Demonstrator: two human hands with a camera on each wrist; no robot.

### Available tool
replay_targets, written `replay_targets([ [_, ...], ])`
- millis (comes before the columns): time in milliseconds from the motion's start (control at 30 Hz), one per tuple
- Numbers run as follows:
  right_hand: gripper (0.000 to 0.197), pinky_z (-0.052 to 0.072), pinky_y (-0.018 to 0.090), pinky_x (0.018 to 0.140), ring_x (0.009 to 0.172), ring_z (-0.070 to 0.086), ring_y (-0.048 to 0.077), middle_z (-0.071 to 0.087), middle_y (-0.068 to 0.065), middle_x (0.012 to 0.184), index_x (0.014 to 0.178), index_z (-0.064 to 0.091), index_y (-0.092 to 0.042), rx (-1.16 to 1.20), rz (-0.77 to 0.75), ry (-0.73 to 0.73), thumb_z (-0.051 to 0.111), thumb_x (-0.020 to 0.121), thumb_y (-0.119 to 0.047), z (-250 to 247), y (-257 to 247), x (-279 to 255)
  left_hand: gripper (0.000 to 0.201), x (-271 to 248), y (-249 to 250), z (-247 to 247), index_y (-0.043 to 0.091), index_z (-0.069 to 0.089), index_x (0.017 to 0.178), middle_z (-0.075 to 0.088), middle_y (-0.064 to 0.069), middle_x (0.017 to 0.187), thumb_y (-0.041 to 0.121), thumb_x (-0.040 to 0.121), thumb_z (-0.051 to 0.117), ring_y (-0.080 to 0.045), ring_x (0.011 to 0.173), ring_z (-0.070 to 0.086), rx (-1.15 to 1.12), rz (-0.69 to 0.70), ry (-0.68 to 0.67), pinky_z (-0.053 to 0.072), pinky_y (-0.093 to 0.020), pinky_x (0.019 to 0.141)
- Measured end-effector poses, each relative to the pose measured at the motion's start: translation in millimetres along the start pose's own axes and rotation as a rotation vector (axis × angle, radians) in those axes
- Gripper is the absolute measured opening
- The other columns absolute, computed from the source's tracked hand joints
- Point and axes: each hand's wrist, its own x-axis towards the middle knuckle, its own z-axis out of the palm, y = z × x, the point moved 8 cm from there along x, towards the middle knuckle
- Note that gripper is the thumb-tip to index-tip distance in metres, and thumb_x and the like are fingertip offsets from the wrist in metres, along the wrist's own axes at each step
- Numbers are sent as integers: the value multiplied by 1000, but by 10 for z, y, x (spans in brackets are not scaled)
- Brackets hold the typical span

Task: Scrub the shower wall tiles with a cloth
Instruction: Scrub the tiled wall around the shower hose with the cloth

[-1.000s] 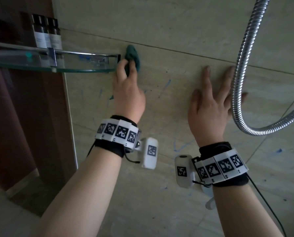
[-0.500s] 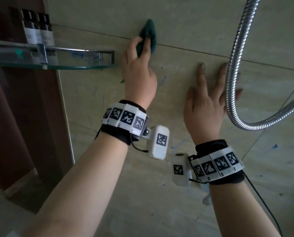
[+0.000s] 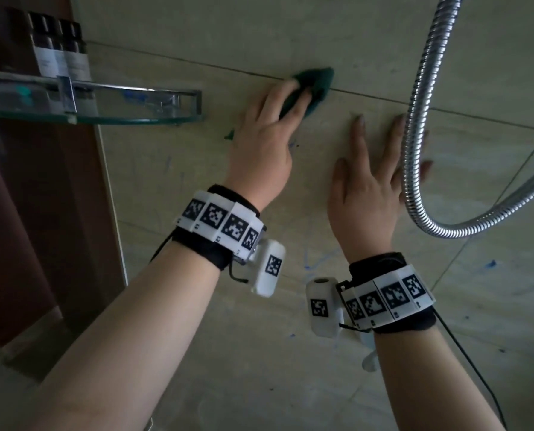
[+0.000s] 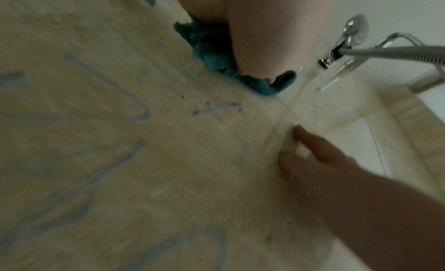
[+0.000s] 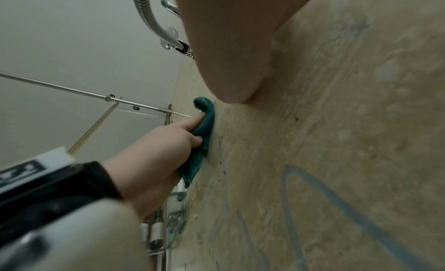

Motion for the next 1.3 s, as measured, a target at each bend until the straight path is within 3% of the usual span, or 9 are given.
replay_targets([
  [100, 53, -1, 59, 115, 146, 3, 40, 5, 10, 160, 151, 23, -35, 4, 11, 2, 38, 100, -31, -5, 2, 5, 57, -317, 117, 185, 9, 57, 131, 51, -13, 137, -3, 79, 37, -34, 122, 41, 14, 89, -8, 45, -48, 95],
  [200, 61, 1, 61, 114, 145, 2, 42, 5, 12, 160, 151, 22, -34, -4, -4, -20, 42, 94, -25, -1, -1, -18, 58, -655, 158, 334, 12, 57, 132, 52, -10, 138, -4, 79, 38, -29, 128, 35, 32, 160, -101, 44, -45, 93],
  [333, 53, 1, 59, 115, 145, 5, 40, 8, 12, 160, 150, 25, -33, -9, -8, 8, 39, 100, -31, -14, 12, -15, 56, -505, 43, 237, 9, 56, 132, 50, -11, 139, -7, 81, 39, -31, 127, 36, 65, 179, -80, 44, -47, 93],
  [500, 50, -5, 53, 114, 145, 6, 40, 11, 11, 160, 150, 27, -31, -37, -14, 54, 38, 102, -32, -19, -2, -24, 54, -119, -40, 55, 8, 53, 133, 47, -13, 141, -7, 82, 45, -34, 127, 40, 98, 68, 63, 44, -49, 97],
  [733, 50, -8, 52, 114, 146, 5, 38, 8, 8, 160, 151, 25, -33, -45, -18, 45, 36, 102, -35, 10, 22, -32, 56, -798, -274, 211, 7, 53, 134, 31, -3, 141, -5, 81, 37, -30, 128, 32, 80, -9, 28, 42, -49, 99],
  [900, 51, -8, 51, 114, 146, 4, 38, 7, 6, 160, 150, 23, -36, -42, -4, 52, 36, 102, -34, 20, 29, -30, 59, -669, -580, 2, 6, 48, 138, 39, -15, 147, -7, 83, 35, -37, 132, 35, 93, -252, 56, 30, -42, 111],
  [1067, 50, -8, 54, 113, 146, 2, 39, 6, 8, 160, 151, 20, -37, -25, 11, 50, 34, 102, -34, 49, 20, -32, 61, -617, -511, -16, 8, 45, 142, 36, -14, 149, -9, 83, 39, -37, 135, 33, 77, -412, 111, 26, -40, 112],
  [1133, 50, -8, 56, 113, 146, 2, 39, 7, 9, 160, 151, 21, -36, -17, 9, 51, 33, 103, -34, 59, 17, -33, 60, -733, -340, 98, 7, 50, 137, 42, -15, 145, -5, 80, 36, -36, 131, 35, 47, -369, 106, 32, -44, 108],
  [1300, 49, -4, 58, 113, 145, 3, 41, 8, 10, 160, 151, 22, -36, -25, 10, 53, 32, 103, -34, 70, 22, -37, 56, -964, -1, 367, 8, 58, 130, 40, -6, 140, -4, 80, 34, -33, 124, 39, 69, 16, -99, 44, -49, 92],
])
